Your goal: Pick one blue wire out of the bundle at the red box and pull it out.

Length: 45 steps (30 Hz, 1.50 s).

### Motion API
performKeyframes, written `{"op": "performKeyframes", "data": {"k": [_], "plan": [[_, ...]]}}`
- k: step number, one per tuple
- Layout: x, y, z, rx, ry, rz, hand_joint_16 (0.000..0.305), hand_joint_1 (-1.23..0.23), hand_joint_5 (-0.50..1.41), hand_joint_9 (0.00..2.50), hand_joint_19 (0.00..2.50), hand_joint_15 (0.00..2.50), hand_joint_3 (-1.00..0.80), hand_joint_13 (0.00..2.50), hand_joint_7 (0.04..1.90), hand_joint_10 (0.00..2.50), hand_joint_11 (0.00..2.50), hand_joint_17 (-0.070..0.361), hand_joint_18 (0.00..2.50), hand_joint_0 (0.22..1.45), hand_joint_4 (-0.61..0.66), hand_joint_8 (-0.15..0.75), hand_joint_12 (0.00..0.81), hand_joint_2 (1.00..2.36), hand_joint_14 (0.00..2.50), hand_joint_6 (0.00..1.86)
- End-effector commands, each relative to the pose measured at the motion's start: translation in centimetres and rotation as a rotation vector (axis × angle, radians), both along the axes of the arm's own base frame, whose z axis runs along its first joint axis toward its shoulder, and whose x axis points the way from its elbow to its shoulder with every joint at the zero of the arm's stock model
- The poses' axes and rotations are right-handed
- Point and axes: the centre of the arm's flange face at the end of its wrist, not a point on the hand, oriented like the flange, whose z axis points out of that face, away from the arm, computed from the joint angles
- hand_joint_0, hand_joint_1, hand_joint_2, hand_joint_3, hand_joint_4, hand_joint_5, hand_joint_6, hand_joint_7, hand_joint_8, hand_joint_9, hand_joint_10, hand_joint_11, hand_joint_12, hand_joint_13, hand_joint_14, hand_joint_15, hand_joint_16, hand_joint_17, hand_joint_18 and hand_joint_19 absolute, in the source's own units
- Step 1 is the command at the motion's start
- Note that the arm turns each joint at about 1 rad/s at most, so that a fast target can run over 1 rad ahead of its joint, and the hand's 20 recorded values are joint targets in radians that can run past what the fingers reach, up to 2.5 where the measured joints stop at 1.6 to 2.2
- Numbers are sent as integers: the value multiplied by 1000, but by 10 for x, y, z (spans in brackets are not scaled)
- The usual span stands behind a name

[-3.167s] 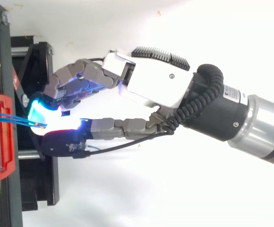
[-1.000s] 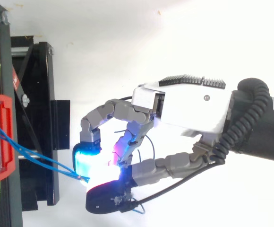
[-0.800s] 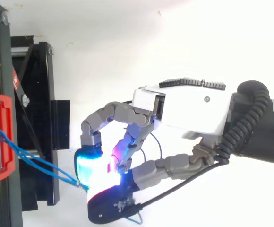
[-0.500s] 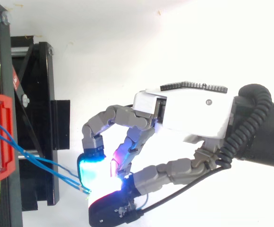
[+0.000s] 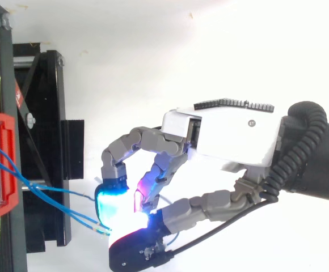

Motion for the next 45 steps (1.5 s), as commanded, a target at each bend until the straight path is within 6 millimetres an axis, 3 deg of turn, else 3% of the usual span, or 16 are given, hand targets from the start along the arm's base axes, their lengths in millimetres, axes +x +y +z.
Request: {"op": "performKeyframes", "data": {"k": [1,13,16,19,25,45], "plan": [[0,1,-1,25,-5,-7,50,-858,-117,1057,378,435,-337,978,1061,9,388,112,877,691,40,350,420,1012,13,956],[5,-4,-3,55,-52,-62,49,-856,-117,1063,381,442,-332,980,1083,7,407,111,876,684,48,351,421,1012,14,949],[17,0,-21,79,-93,-72,49,-855,-117,1066,384,439,-337,980,1083,7,402,111,875,686,49,352,419,1012,13,949],[26,5,-18,120,-169,-70,49,-851,-116,1066,392,441,-342,980,1038,7,399,110,875,680,51,350,420,1011,14,951],[24,10,-19,161,-167,-75,50,-814,-114,1057,400,446,-383,968,962,7,405,111,867,621,75,350,423,1008,13,945],[20,25,-21,238,-164,-98,55,-777,-102,1056,419,449,-500,960,1083,6,424,124,892,500,108,376,454,1000,12,915]]}}
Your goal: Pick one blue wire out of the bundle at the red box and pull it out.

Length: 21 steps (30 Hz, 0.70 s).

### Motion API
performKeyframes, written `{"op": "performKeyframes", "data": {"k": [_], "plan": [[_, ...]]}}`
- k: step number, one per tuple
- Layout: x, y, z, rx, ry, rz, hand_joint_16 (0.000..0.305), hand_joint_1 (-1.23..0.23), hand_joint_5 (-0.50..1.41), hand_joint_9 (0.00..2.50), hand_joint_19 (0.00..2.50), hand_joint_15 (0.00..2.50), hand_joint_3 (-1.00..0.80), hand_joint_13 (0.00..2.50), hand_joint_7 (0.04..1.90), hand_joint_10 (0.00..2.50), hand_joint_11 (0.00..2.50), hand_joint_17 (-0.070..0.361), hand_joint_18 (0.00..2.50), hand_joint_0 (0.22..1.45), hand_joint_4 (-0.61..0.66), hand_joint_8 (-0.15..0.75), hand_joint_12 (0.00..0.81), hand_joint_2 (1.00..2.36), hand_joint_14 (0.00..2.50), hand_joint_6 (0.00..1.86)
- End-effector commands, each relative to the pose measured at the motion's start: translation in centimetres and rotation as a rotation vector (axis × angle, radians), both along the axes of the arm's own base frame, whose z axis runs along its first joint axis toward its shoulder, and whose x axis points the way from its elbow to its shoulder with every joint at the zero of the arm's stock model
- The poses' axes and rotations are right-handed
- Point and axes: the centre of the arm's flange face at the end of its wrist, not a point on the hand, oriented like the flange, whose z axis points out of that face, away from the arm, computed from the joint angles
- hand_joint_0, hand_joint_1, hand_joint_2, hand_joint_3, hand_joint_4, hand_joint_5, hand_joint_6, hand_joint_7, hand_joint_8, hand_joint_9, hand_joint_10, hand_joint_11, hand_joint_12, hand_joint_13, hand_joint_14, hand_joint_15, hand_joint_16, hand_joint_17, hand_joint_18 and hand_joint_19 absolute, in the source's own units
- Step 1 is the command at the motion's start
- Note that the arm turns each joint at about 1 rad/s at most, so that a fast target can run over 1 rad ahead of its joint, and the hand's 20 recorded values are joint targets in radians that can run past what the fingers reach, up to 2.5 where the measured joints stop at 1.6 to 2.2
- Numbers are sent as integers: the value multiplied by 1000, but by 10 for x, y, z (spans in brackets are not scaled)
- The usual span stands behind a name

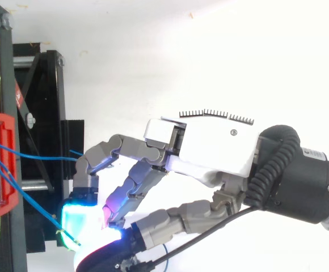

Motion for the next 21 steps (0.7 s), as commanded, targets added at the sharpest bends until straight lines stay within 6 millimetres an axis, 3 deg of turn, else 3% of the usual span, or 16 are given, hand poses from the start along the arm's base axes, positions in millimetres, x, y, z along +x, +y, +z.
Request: {"op": "performKeyframes", "data": {"k": [1,7,15,21], "plan": [[0,2,0,7,-1,2,55,-776,-101,1056,420,450,-500,959,1078,6,425,124,892,501,109,373,454,1000,12,915],[-1,7,-1,25,-5,6,56,-836,-87,1086,425,456,-500,964,1177,7,475,127,915,491,100,381,459,1000,13,917],[-1,11,-1,27,-5,12,51,-880,-72,1104,435,464,-493,971,1243,8,496,115,915,566,79,367,438,1001,14,917],[-1,13,-1,32,-7,13,49,-894,-66,1125,433,467,-262,983,1275,11,492,111,932,626,39,366,427,1018,14,918]]}}
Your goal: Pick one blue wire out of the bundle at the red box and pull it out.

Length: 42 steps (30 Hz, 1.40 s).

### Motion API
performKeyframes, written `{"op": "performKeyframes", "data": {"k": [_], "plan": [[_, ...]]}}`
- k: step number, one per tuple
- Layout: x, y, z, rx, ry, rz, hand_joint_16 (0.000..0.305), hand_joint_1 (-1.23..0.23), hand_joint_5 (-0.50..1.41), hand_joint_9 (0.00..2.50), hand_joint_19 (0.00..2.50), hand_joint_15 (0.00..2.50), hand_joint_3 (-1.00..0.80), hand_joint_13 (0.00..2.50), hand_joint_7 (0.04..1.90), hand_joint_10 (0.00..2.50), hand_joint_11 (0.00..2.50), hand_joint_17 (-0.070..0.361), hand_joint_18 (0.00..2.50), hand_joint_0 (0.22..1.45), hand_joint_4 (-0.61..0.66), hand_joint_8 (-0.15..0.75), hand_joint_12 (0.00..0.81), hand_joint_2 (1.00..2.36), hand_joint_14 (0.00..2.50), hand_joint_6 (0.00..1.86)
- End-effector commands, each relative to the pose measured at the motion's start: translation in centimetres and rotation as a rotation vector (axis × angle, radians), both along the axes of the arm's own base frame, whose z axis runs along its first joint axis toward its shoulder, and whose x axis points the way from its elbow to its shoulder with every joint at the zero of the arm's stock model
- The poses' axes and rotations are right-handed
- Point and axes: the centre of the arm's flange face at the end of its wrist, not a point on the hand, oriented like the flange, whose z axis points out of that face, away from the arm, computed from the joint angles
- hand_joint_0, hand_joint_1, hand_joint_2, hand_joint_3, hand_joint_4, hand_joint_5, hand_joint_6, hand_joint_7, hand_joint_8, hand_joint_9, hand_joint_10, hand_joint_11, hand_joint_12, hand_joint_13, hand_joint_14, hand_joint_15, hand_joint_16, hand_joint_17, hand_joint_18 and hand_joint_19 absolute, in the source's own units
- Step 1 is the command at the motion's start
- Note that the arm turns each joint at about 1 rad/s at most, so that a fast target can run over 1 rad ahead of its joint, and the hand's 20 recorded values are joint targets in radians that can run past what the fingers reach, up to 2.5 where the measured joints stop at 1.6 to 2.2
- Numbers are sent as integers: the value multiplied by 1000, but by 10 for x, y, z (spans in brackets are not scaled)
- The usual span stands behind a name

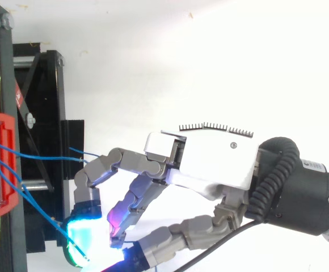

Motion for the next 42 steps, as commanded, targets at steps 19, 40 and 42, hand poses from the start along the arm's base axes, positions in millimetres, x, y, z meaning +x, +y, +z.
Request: {"op": "performKeyframes", "data": {"k": [19,40,42], "plan": [[-1,5,-1,-7,4,6,63,-958,-24,1291,363,411,-4,1107,1156,5,278,141,1112,599,-164,298,466,1004,13,889],[-19,-1,-8,-133,154,25,64,-960,-19,1173,344,404,-13,1073,1177,4,228,143,1095,610,-133,377,485,1001,11,883],[-21,-2,-4,-136,160,25,65,-959,-19,1148,345,395,-15,1067,1175,3,216,145,1089,611,-131,387,494,1001,10,883]]}}
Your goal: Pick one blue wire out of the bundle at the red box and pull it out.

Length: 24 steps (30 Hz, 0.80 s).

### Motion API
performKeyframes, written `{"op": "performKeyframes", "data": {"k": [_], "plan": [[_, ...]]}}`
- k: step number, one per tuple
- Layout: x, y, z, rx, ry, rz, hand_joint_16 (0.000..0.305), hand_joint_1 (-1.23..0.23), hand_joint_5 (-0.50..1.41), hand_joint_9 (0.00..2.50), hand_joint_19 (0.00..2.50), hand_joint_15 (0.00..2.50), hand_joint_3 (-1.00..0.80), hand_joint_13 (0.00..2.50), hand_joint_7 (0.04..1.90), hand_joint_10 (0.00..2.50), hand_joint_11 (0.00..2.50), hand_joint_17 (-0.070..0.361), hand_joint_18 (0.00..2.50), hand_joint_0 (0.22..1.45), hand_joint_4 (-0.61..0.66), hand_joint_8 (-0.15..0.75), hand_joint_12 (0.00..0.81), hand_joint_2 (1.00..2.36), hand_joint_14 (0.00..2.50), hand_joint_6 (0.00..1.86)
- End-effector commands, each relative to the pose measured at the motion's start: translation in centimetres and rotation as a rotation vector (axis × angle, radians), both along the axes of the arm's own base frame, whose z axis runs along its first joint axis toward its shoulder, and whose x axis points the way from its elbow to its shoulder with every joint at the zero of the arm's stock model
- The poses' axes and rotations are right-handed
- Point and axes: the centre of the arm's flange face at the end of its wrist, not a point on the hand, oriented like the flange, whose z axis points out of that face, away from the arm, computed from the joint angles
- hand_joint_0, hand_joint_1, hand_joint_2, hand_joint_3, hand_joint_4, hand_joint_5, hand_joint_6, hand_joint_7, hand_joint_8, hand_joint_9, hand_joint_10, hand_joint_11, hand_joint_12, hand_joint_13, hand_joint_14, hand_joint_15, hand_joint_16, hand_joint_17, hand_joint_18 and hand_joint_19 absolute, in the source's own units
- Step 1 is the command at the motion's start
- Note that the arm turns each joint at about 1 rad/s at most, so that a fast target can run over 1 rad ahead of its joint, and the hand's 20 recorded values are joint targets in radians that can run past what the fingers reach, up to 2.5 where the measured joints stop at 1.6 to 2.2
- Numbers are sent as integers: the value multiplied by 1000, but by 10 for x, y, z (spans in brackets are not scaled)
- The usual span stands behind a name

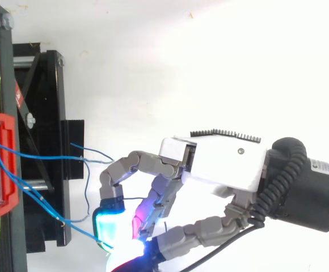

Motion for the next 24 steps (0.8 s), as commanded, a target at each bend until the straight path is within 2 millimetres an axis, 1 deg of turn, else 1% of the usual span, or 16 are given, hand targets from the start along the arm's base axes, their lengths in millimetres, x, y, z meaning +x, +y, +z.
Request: {"op": "performKeyframes", "data": {"k": [1,9,14,19,20,24], "plan": [[-4,-1,5,-7,15,1,65,-960,-19,1146,338,391,-15,1065,1173,3,206,145,1088,610,-130,386,497,1001,10,884],[-5,-6,5,-22,30,-2,65,-953,-19,1032,315,377,-33,1016,1156,0,87,146,1047,614,-122,411,500,1000,10,885],[-5,-9,4,-28,33,-5,64,-951,-19,1022,319,376,-34,1013,1142,1,78,145,1041,614,-115,411,492,1000,10,886],[-6,-8,3,-29,32,-5,64,-952,-19,1034,328,386,-40,1017,1135,2,93,143,1040,616,-111,412,487,1000,10,886],[-6,-8,2,-29,35,-4,64,-950,-19,1039,327,385,-36,1016,1131,0,95,143,1040,615,-107,408,485,1001,10,886],[-16,-11,-18,-40,75,-3,63,-949,-19,1044,327,386,-38,1018,1128,0,100,143,1039,616,-108,407,483,1001,10,886]]}}
